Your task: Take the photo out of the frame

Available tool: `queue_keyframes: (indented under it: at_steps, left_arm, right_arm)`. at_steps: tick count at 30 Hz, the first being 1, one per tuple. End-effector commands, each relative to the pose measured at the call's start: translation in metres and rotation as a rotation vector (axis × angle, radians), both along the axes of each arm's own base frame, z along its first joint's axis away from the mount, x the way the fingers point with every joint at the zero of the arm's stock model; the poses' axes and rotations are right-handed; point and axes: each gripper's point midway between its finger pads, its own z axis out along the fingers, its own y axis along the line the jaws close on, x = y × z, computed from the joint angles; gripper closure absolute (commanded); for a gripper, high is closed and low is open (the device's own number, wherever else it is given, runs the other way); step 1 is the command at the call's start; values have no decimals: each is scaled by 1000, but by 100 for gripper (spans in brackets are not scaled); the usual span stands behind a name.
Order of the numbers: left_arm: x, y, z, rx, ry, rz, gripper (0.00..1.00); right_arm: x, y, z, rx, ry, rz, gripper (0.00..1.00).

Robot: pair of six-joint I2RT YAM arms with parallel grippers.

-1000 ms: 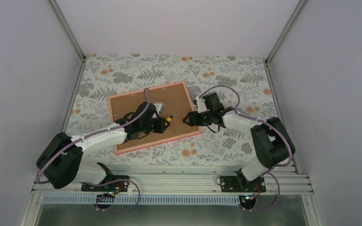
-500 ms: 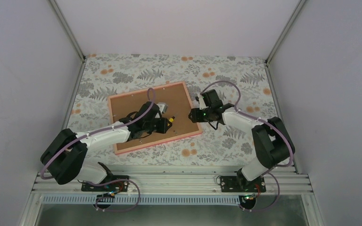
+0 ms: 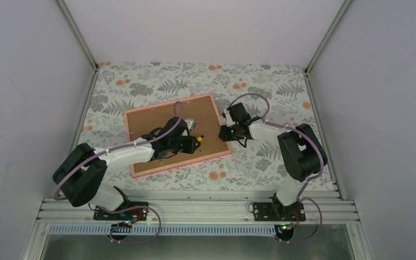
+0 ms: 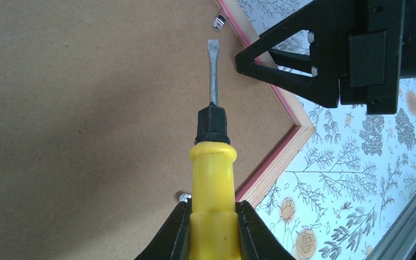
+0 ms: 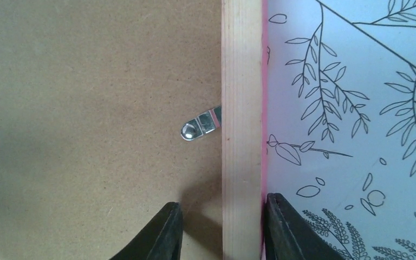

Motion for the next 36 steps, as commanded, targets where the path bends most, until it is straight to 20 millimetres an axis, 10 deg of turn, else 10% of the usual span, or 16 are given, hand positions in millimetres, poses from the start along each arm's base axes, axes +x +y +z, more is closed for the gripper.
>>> queue_keyframes:
  at_steps: [1,36]
  left_arm:
    - [5,-13,11,-34,-28,-21,98]
    - [2,-26,-23,21,47,-31,98]
  right_arm:
    - [-6,7,-3,45,30,28,70]
    - [-50,36,-8,126,100,-19,95]
